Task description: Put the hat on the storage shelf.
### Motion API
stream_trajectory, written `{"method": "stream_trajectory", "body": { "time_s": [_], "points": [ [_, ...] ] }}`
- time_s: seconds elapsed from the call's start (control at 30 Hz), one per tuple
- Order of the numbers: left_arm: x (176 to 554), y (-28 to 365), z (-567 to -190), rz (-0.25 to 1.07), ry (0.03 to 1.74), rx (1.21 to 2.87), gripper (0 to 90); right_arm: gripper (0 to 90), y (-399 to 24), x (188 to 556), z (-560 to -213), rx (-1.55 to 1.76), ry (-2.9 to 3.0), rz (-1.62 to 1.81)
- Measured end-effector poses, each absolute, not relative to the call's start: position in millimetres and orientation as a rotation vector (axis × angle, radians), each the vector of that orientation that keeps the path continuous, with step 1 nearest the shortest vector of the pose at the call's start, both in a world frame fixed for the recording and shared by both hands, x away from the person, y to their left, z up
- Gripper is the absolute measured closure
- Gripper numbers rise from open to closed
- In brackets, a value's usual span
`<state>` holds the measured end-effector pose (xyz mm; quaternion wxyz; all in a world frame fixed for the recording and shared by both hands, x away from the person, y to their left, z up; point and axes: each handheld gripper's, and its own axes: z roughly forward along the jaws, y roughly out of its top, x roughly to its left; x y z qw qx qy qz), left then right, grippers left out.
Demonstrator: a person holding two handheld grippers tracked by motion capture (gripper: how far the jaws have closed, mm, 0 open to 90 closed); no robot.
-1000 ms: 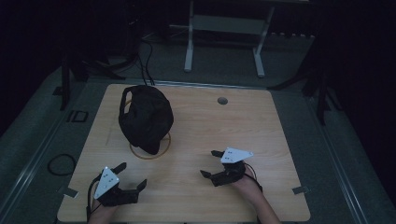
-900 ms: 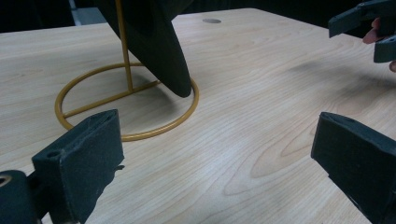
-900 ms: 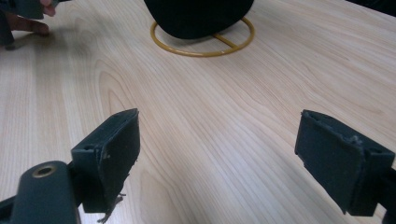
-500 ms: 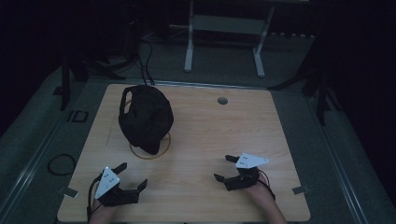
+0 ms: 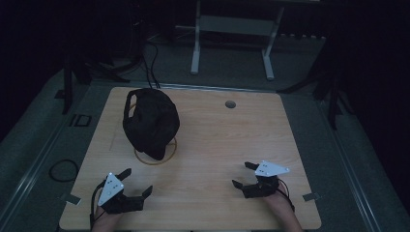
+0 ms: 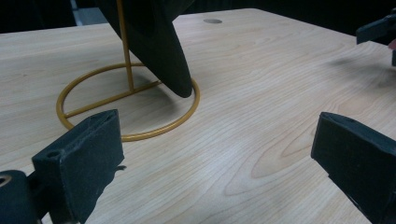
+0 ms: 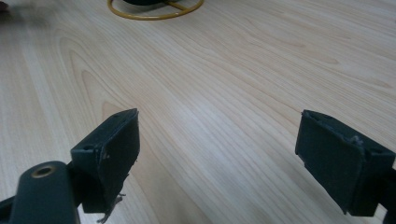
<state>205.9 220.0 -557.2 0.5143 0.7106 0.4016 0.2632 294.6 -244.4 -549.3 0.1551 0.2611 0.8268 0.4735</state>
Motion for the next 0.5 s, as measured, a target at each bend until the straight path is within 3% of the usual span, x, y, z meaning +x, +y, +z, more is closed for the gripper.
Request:
{"method": "stream_trajectory", "body": {
  "time_s": [0.5],
  "points": [
    [205.6, 220.9, -557.4, 0.623, 0.961, 1.706, 2.7, 13.8, -254.8, 298.8, -553.3, 0.769, 2.363, 1.314]
  ]
}}
